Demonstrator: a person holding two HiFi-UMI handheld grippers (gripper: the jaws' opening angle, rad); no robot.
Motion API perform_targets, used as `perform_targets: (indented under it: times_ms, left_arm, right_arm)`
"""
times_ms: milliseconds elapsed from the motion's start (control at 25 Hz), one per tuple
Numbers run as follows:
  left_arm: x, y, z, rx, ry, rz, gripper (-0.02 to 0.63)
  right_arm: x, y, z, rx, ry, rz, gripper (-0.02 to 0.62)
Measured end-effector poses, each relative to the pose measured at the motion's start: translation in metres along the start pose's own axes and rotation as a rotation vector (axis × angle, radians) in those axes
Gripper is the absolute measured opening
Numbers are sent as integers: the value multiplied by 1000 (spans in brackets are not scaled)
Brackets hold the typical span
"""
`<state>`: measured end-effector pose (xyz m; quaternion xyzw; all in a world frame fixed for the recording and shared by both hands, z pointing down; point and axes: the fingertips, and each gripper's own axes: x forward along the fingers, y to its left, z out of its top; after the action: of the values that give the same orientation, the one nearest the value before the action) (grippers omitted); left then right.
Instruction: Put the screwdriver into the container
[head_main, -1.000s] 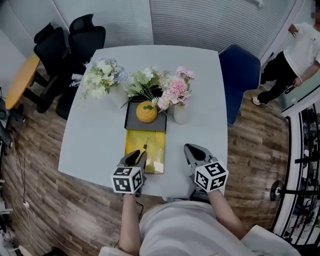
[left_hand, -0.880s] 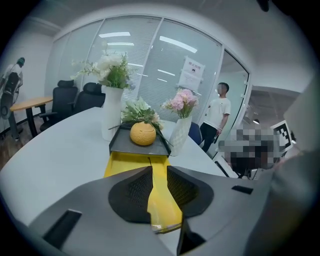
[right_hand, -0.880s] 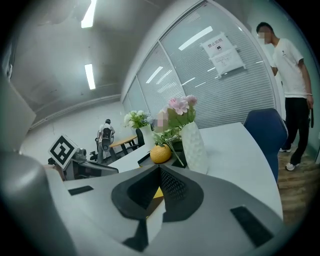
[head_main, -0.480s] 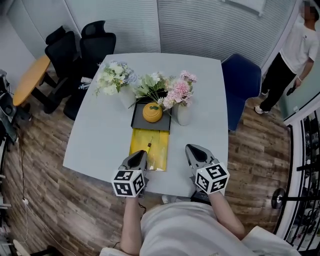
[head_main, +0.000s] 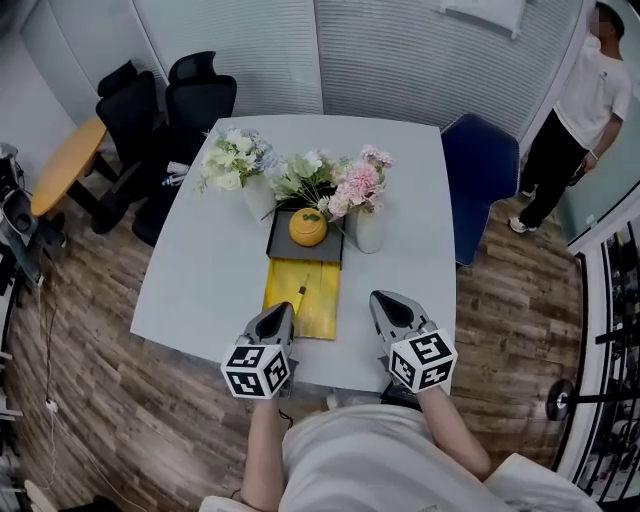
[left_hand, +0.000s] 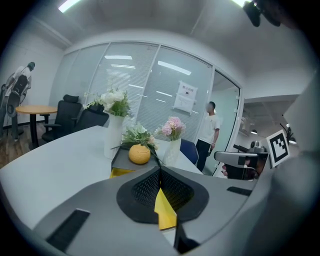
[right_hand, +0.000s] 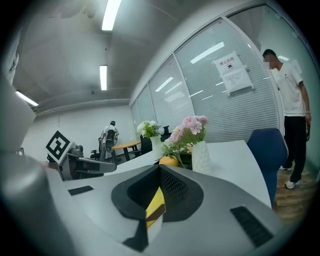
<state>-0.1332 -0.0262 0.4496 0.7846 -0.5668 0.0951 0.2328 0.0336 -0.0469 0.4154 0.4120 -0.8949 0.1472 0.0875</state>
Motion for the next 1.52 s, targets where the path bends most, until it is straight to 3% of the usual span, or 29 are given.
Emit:
perform_targets:
  times_ms: [1520]
  left_arm:
    - [-22, 12, -8, -57, -8, -12, 5]
  right_arm:
    - [-1, 20, -13, 8, 34, 21, 15]
